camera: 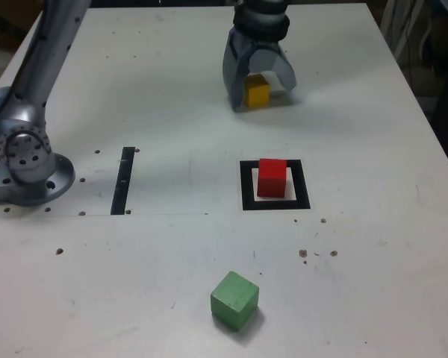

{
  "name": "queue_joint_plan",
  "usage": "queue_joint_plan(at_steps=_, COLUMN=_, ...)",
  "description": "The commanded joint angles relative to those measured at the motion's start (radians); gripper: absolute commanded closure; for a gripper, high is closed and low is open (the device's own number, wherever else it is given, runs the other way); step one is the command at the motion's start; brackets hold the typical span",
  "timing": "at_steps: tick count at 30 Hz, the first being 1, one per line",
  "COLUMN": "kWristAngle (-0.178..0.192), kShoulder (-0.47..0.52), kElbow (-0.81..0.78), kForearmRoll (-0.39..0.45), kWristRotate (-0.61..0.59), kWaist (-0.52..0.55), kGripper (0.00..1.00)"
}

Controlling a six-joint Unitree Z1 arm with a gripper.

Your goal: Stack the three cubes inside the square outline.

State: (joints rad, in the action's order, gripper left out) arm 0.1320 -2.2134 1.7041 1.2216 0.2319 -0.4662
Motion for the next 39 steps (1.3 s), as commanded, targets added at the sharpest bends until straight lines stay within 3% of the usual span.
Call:
queue_joint_plan(at_steps=1, kWristAngle=0.007, kShoulder=-0.004, kElbow=0.007, kForearmRoll=0.008, kWristRotate=-0.007, kWaist=0.001, kGripper=0.17)
queue_joint_plan(at_steps=8, kWristAngle=0.007, kShoulder=-0.003, kElbow=0.016, kForearmRoll=0.02, kWristRotate=-0.013, kWaist=0.003, kGripper=0.43)
queue_joint_plan(at_steps=22, kWristAngle=0.0, kShoulder=-0.017, kElbow=0.042, kForearmRoll=-0.009, kWristRotate=-0.002, kWaist=0.003, kGripper=0.73)
queue_joint_plan(at_steps=31, kWristAngle=0.003, kShoulder=-0.004, kElbow=0.041, kForearmRoll=-0.002, kWristRotate=0.0, kWaist=0.007, kGripper=0.8)
queue_joint_plan(at_steps=39, kWristAngle=0.022, kShoulder=0.093, kElbow=0.082, kForearmRoll=0.103, kWristRotate=0.02, kWaist=0.093, kGripper=0.83)
